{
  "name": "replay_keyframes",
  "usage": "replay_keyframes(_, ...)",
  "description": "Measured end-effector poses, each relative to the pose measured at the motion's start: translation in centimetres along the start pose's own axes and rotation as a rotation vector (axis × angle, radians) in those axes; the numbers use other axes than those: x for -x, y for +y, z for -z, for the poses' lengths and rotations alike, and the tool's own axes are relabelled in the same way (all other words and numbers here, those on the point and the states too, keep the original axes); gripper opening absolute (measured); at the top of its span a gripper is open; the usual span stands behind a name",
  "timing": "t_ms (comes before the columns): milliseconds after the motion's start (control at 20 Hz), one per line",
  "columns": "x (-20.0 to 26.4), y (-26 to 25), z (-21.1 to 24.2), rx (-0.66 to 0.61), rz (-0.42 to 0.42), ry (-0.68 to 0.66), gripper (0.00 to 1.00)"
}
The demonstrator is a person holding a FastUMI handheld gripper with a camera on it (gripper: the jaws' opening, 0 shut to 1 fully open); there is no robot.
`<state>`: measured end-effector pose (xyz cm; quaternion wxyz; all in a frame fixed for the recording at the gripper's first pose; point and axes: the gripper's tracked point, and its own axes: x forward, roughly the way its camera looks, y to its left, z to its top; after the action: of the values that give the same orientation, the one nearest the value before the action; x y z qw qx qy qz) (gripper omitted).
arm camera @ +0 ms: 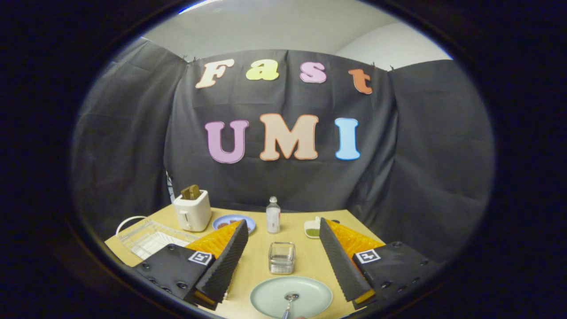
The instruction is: Take the plate from the dish rack, then take the spoon from the basket and place it into the plate.
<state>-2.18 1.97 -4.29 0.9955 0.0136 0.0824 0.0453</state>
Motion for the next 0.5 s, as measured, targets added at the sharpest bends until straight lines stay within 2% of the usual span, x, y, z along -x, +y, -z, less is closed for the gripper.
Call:
replay_keyframes(200,0.0,0.6,-3.3,-0.032,-0.022,-0.051,1.0)
replay_keyframes(500,-0.7,0.2,-4.8,-0.021,-0.027,-0.072,1.0)
